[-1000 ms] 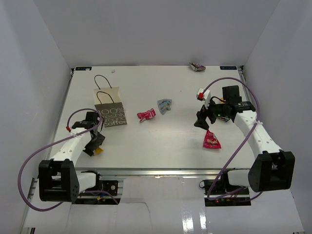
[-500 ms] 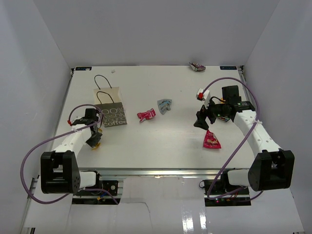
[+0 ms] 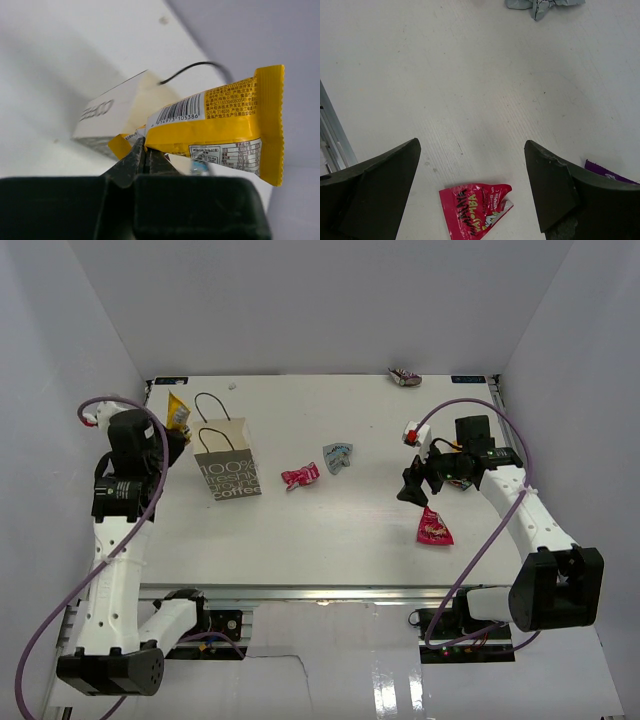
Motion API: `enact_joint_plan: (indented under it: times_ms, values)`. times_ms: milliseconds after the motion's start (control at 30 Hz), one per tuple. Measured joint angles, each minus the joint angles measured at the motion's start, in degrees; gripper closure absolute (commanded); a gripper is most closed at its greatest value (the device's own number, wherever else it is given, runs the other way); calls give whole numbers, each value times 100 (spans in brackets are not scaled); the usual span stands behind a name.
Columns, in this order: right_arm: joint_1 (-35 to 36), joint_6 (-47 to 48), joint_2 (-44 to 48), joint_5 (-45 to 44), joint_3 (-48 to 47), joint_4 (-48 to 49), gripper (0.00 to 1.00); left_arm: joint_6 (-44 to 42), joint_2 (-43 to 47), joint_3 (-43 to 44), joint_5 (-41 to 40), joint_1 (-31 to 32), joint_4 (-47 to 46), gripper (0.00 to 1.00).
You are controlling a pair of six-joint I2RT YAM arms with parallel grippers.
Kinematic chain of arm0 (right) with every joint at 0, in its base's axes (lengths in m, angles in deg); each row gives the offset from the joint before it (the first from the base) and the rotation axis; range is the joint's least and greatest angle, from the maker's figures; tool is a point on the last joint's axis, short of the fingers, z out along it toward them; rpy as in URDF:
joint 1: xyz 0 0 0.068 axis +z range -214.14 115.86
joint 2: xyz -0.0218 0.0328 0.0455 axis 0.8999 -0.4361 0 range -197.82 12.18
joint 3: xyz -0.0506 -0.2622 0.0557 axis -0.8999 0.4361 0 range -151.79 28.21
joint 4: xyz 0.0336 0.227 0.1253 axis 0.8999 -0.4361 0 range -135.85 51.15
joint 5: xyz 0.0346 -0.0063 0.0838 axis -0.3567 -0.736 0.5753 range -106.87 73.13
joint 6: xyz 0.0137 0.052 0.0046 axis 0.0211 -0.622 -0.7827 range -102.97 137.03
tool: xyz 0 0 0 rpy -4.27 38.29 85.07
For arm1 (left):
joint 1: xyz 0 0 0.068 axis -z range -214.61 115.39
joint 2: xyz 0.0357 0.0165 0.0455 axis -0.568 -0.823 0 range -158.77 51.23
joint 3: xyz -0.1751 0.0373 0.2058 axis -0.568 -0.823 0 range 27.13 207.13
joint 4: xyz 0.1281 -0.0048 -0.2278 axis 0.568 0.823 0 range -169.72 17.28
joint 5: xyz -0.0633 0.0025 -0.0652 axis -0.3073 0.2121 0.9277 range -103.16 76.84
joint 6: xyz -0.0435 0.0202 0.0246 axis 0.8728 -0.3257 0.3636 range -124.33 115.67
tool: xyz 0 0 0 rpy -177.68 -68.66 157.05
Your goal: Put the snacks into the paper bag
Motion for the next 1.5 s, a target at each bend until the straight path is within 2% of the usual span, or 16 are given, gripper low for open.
enact_joint_plan:
  times_ms: [167, 300, 433, 600, 1000, 1133, 1167, 1233, 1267, 1367, 1400, 1500]
  values:
    - [0, 0, -13, 20, 0, 0, 10, -411, -125, 516, 669, 0, -743, 100]
    - [0, 2, -13, 20, 42, 2, 10, -833, -632, 734, 1279, 0, -1198, 100]
    - [0, 2, -11, 22, 87, 4, 10, -1115, -1309, 925, 1711, 0, -1491, 100]
    - [-2, 2, -4, 17, 107, 4, 10, -1226, -1718, 920, 1991, 0, -1539, 100]
    - [-37, 7, 24, 20, 111, 4, 10, -1298, -796, -103, 2120, 0, -1648, 98]
    - [-37, 7, 24, 20, 111, 4, 10, -1364, -767, -304, 2149, 0, -1639, 84]
    - [-37, 7, 24, 20, 111, 4, 10, -1377, -796, -326, 2149, 0, -1635, 76]
    - [-37, 7, 24, 22, 111, 7, 10, -1405, -857, -343, 2149, 0, -1633, 67]
    - [-37, 7, 24, 22, 114, 9, 10, -1436, -890, -343, 2146, 0, -1637, 56]
    - [-37, 0, 24, 61, 155, 61, 10, -1517, -944, -341, 2129, 0, -1639, 38]
    - [-37, -9, 24, 83, 188, 96, 10, -1530, -949, -341, 2122, 0, -1641, 29]
    - [-28, -179, -15, 164, 221, 173, 8, -1613, -977, -295, 2103, 0, -1633, 21]
